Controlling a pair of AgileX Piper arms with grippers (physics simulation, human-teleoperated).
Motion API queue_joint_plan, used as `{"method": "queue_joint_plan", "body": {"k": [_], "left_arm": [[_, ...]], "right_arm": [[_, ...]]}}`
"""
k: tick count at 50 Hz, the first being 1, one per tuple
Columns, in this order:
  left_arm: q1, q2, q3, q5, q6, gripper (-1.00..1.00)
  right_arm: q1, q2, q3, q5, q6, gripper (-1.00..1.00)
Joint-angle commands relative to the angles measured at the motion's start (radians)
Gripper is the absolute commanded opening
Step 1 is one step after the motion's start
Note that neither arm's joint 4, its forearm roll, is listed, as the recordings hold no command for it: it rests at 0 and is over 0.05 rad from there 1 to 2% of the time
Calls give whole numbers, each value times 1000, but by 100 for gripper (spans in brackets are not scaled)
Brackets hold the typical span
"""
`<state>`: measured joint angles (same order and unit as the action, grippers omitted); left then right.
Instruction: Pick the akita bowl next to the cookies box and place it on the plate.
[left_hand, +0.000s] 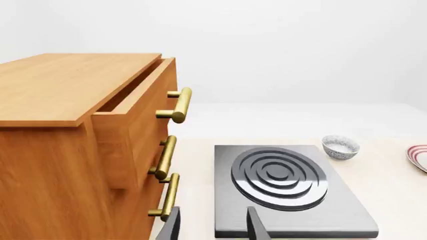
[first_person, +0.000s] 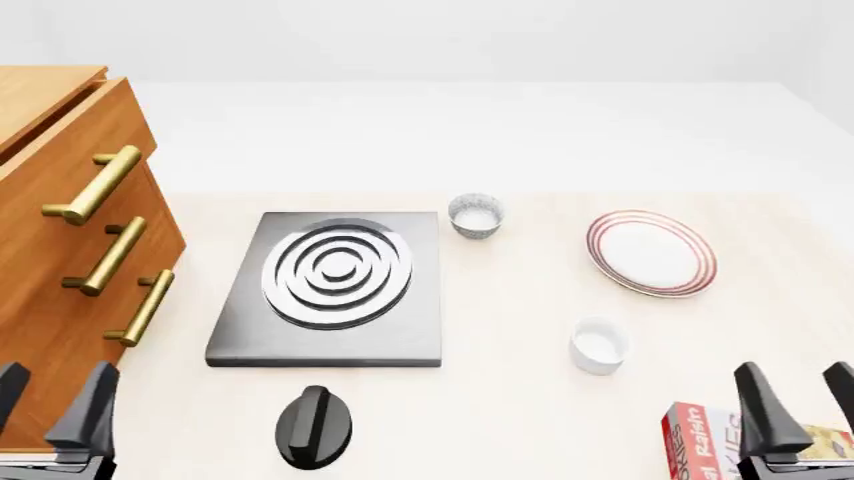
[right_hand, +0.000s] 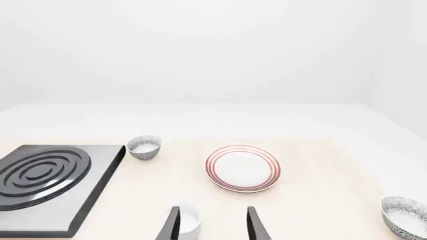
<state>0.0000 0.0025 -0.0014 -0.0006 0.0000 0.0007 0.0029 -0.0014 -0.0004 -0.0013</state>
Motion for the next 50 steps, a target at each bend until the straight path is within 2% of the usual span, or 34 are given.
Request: {"method": "queue_joint_plan", "body": {"k": [1, 18, 23, 25, 28, 32, 35, 39, 45, 50], "left_arm": [[0, 5, -3, -1, 0, 100], [0, 5, -3, -1, 0, 100], [0, 5, -3, -1, 0, 100], [0, 5, -3, -1, 0, 100], [0, 5, -3, -1, 0, 100], [0, 5, -3, -1, 0, 100], [0, 5, -3, -1, 0, 100], [0, 5, -3, -1, 0, 100], [0, 5, -3, -1, 0, 100], [0, 5, -3, -1, 0, 100]], "right_arm": [[1, 5, -3, 0, -4, 100], [2, 0, -10, 10, -1, 100], [1, 3, -33, 30, 5, 100], [11, 5, -45, 47, 32, 100], [4, 3, -58, 59, 28, 100], [-13, 3, -98, 107, 30, 100], [-28, 30, -122, 128, 59, 100], [-41, 30, -177, 183, 40, 100], [-58, 46, -261, 252, 51, 100], [-73, 103, -348, 315, 37, 100]]}}
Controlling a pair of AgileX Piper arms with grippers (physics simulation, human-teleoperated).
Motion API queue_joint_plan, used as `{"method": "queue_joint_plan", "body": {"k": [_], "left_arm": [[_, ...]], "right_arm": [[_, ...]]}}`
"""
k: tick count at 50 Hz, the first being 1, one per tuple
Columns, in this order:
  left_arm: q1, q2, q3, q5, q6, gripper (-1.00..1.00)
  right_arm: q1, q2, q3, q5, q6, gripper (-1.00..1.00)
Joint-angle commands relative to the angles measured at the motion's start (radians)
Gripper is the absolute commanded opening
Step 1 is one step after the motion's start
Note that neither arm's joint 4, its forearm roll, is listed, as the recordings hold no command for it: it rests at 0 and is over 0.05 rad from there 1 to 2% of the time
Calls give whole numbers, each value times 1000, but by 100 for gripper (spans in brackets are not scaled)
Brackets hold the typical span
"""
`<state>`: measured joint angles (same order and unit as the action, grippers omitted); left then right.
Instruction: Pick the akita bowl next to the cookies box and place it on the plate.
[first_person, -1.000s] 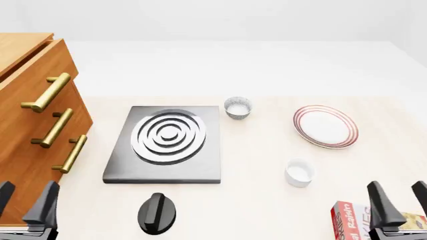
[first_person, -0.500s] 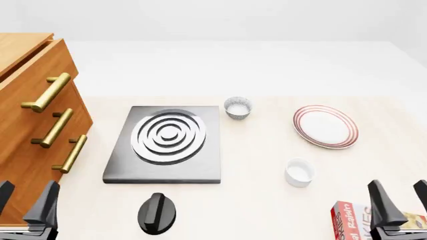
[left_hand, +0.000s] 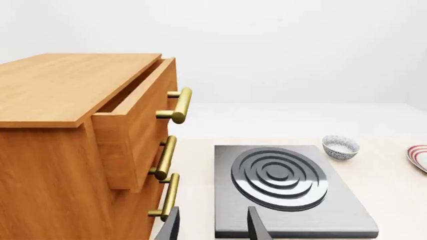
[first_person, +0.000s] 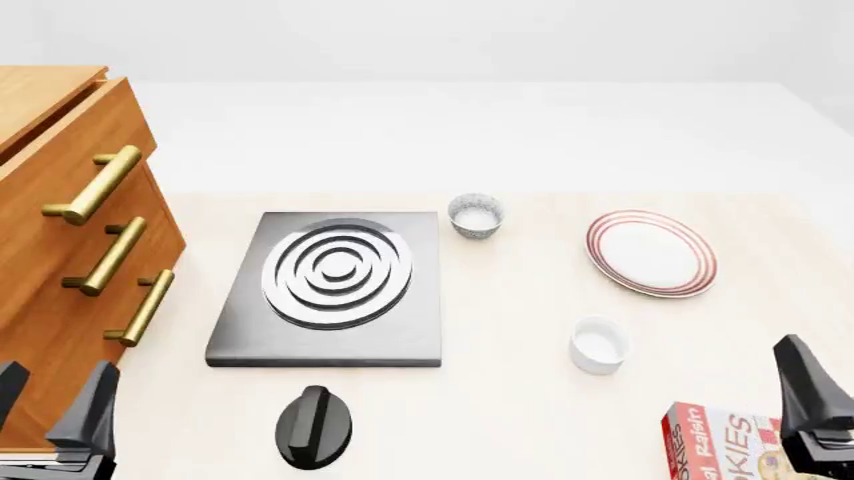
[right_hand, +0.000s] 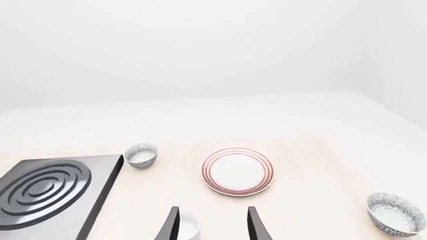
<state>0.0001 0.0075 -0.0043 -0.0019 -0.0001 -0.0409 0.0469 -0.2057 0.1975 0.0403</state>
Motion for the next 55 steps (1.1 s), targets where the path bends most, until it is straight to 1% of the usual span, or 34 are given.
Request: {"method": "queue_joint_plan", "body": {"k": [1, 2, 3, 4, 5, 6, 8, 13, 14, 17, 18, 20, 21, 22, 24, 26, 32, 34, 38, 39, 41, 47, 48, 55], "left_arm": [[0, 0, 0, 0, 0, 100], [0, 0, 0, 0, 0, 100], [0, 0, 0, 0, 0, 100], [0, 0, 0, 0, 0, 100], [0, 0, 0, 0, 0, 100], [0, 0, 0, 0, 0, 100], [0, 0, 0, 0, 0, 100], [0, 0, 0, 0, 0, 100], [0, 0, 0, 0, 0, 100], [0, 0, 0, 0, 0, 100], [0, 0, 0, 0, 0, 100], [0, 0, 0, 0, 0, 100], [0, 0, 0, 0, 0, 100], [0, 0, 0, 0, 0, 100], [0, 0, 0, 0, 0, 100], [0, 0, 0, 0, 0, 100], [0, 0, 0, 0, 0, 100], [0, 0, 0, 0, 0, 100], [0, 0, 0, 0, 0, 100], [0, 0, 0, 0, 0, 100], [0, 0, 0, 0, 0, 100], [0, 0, 0, 0, 0, 100], [0, 0, 0, 0, 0, 100], [0, 0, 0, 0, 0, 100]], "right_arm": [[-36, 69, -158, 127, -3, 100], [-36, 69, -158, 127, -3, 100], [-40, 79, -200, 162, -2, 100], [-49, 115, -208, 163, -7, 100], [-43, 107, -233, 183, -6, 100], [-40, 134, -245, 194, -4, 100], [-51, 147, -259, 202, -13, 100], [-65, 184, -354, 268, -35, 100], [-74, 217, -372, 281, -43, 100], [-83, 249, -415, 310, -45, 100], [-88, 275, -429, 318, -35, 100], [-88, 279, -445, 327, -33, 100], [-116, 316, -473, 343, -57, 100], [-116, 317, -474, 343, -57, 100], [-131, 334, -510, 359, -57, 100], [-163, 376, -535, 372, -69, 100], [-195, 434, -613, 420, -57, 100], [-222, 473, -624, 427, -71, 100], [-242, 505, -658, 445, -72, 100], [-253, 517, -689, 459, -76, 100], [-269, 542, -693, 464, -80, 100], [-284, 588, -744, 486, -91, 100], [-298, 610, -748, 489, -103, 100], [-326, 655, -798, 500, -98, 100]]}}
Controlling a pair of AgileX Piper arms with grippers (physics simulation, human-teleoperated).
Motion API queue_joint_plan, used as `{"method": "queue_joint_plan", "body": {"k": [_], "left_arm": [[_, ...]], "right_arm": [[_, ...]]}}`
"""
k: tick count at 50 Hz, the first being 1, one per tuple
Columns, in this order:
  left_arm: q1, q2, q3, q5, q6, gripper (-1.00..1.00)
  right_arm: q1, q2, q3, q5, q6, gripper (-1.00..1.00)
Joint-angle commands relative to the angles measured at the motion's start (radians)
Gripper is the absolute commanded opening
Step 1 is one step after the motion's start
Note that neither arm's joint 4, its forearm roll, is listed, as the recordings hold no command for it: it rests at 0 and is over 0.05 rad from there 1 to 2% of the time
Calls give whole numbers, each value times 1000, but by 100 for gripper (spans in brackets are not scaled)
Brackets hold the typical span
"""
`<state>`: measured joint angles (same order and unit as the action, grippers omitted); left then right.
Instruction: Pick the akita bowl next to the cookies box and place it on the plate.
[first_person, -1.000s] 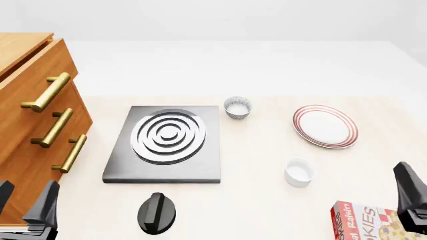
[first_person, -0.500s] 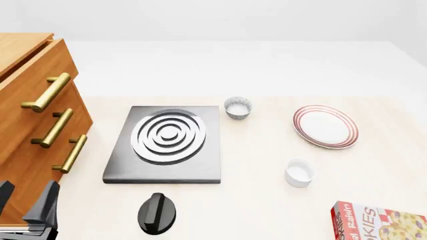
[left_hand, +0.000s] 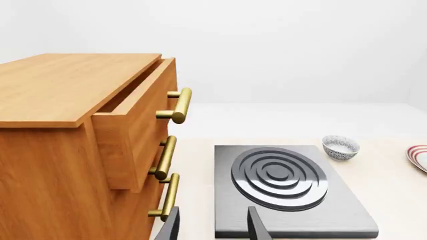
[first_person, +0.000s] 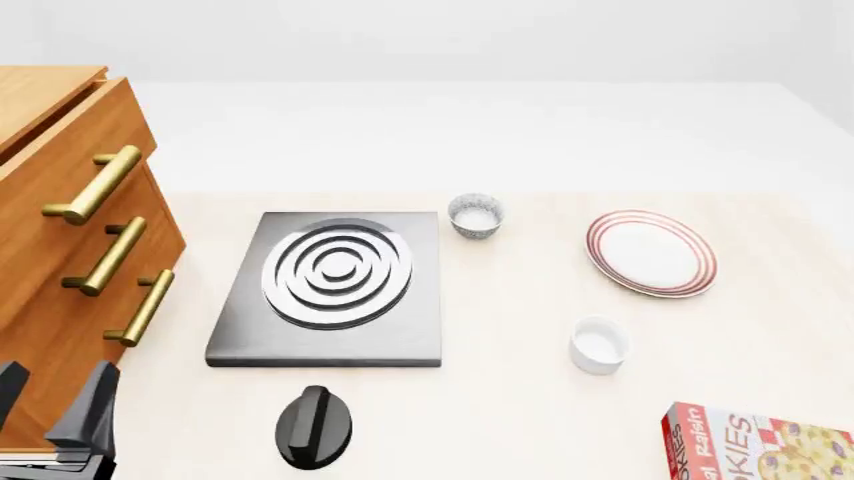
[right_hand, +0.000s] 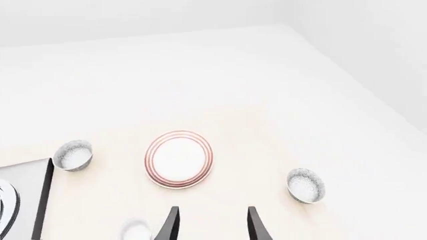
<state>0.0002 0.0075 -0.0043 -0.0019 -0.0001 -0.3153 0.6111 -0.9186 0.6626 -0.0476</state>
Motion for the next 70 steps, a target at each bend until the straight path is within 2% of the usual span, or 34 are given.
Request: {"method": "queue_joint_plan", "body": {"k": [1, 5, 15, 21, 31, 47, 61, 70], "left_arm": [[0, 0, 0, 0, 0, 100], [0, 0, 0, 0, 0, 100], [0, 0, 0, 0, 1, 100], [0, 0, 0, 0, 0, 100], [0, 0, 0, 0, 0, 100], [0, 0, 0, 0, 0, 100], [0, 0, 0, 0, 0, 100], [0, 0, 0, 0, 0, 100]], "right_arm": [[-56, 99, -91, 37, -10, 100], [-65, 138, -105, 46, 6, 100], [-119, 226, -134, 47, -5, 100], [-177, 295, -173, 38, -40, 100], [-217, 376, -218, 42, -38, 100], [-301, 555, -305, 53, -79, 100], [-343, 649, -344, 46, -100, 100], [-387, 713, -341, 9, -131, 100]]}}
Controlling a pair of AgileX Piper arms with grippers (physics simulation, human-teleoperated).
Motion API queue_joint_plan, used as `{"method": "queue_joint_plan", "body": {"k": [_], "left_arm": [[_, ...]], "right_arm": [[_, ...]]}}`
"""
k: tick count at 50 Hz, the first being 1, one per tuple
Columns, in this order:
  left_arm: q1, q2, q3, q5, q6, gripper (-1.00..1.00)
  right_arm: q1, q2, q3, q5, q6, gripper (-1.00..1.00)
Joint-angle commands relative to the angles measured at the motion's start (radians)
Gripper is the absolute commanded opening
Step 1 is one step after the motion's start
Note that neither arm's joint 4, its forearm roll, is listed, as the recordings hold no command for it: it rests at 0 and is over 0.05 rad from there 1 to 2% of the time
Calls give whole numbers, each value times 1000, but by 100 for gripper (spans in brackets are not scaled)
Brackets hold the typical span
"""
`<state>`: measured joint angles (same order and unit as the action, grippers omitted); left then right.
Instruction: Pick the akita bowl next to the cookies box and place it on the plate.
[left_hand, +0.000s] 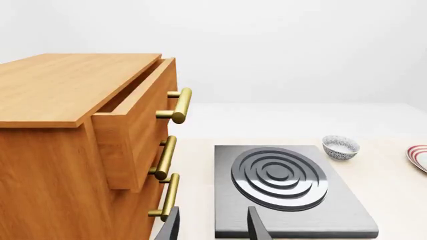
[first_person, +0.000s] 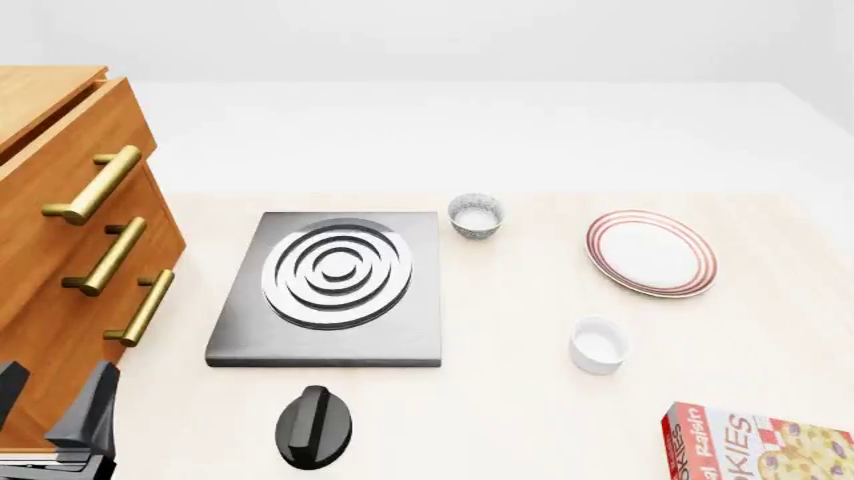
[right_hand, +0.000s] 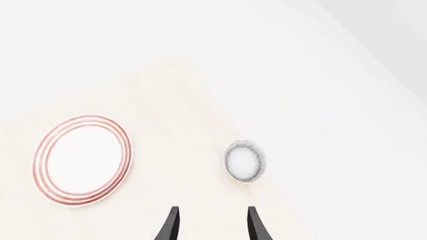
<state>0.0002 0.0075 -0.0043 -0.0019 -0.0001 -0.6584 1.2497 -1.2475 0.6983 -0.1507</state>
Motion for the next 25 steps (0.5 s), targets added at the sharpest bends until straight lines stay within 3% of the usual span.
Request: {"method": "queue_joint_plan", "body": {"k": [1, 25], "left_arm": [[0, 0, 0, 0, 0, 100], [0, 0, 0, 0, 0, 100]], "right_arm": [[-43, 75, -12, -27, -28, 100], [-98, 206, -60, -59, -53, 100]]}}
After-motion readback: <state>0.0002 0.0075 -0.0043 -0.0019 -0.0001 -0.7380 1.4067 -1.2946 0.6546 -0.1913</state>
